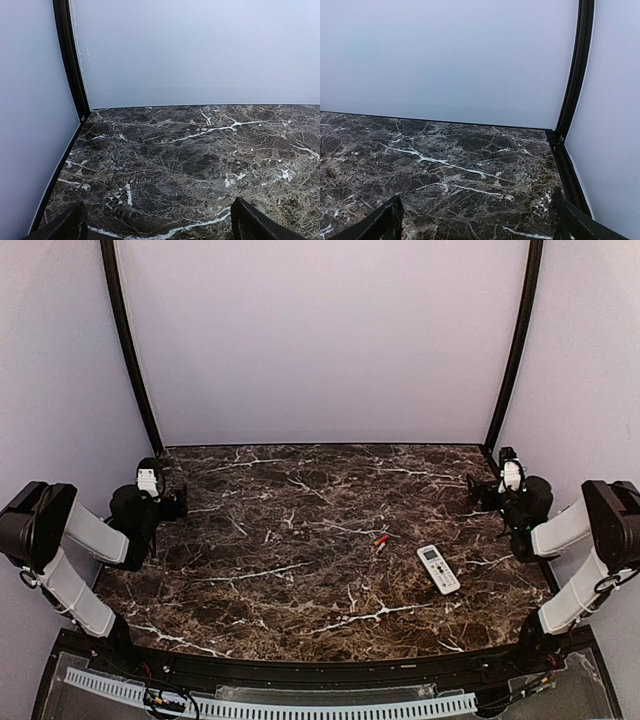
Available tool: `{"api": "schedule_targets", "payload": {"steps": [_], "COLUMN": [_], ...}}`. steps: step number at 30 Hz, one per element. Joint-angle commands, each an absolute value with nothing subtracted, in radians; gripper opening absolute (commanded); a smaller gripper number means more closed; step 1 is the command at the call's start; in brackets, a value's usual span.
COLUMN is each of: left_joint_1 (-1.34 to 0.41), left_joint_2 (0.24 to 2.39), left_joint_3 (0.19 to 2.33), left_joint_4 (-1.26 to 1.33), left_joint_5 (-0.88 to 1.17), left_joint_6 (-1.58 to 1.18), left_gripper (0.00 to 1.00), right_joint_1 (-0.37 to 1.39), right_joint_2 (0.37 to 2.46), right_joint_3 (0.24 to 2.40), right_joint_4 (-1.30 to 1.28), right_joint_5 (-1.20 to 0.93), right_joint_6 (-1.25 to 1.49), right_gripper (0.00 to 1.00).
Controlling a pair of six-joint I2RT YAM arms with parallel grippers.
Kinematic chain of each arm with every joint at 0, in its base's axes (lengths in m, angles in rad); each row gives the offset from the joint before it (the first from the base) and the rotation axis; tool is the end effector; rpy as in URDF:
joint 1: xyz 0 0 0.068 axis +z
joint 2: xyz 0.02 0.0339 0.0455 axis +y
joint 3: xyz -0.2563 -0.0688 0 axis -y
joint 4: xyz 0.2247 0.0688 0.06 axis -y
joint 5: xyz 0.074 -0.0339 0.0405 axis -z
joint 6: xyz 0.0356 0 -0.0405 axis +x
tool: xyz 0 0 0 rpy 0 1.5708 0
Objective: Load the batteries into the remote control
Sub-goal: Pick up the remote control from the center of the board.
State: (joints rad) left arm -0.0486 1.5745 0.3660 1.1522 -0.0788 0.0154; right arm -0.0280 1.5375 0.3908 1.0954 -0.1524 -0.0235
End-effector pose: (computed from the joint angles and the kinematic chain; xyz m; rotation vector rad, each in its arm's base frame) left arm 0.2658 -0.0101 0.1748 -0.0085 1.6270 0.0386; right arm 0.2677 -0.0021 0.1840 -0.1137 1.6182 0.0839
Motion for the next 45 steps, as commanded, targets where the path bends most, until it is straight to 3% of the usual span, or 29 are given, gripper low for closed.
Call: {"api": "schedule_targets", "payload": {"steps": [1,8,11,13,17,23,25,30,41,45], "left_joint_1": [-0.043,-0.009,-0.008,-0.004,-0.032,-0.207,-0.245,-0.346,-0.431,-0.431], "left_joint_2": [1.578,1.556,1.436,1.370,1.342,1.375,1.380,1.371,1.309,1.313], "left_joint_3": [0.382,0.417,0.516,0.580,0.791,1.033,1.077,1.093,0.988,0.990], "left_joint_4": [1.172,1.119,0.794,0.704,0.449,0.218,0.159,0.118,0.216,0.221], "left_joint_5": [-0.066,-0.011,-0.237,-0.259,-0.139,-0.055,0.023,0.158,0.167,0.170], "left_joint_6": [0.026,0.009,-0.090,-0.097,-0.110,-0.128,-0.177,-0.253,-0.171,-0.172], "left_gripper": [0.99,0.99,0.99,0.99,0.95,0.93,0.92,0.90,0.90,0.90], "right_joint_1": [-0.038,-0.038,-0.038,-0.029,0.079,0.273,0.334,0.455,0.546,0.549], "right_joint_2": [1.503,1.284,1.239,1.227,1.248,1.276,1.288,1.387,1.581,1.625], "right_joint_3": [0.444,0.697,0.846,0.941,1.100,1.109,1.089,1.009,0.925,0.914], "right_joint_4": [1.023,0.411,0.117,-0.078,-0.458,-0.845,-0.908,-0.948,-0.841,-0.838], "right_joint_5": [-0.108,-0.195,-0.281,-0.314,-0.134,-0.014,0.009,0.005,-0.007,-0.003], "right_joint_6": [-0.001,0.060,0.097,0.119,0.189,0.320,0.375,0.489,0.481,0.461], "right_gripper": [0.99,0.99,0.95,0.92,0.90,0.93,0.98,0.98,0.99,0.91]}}
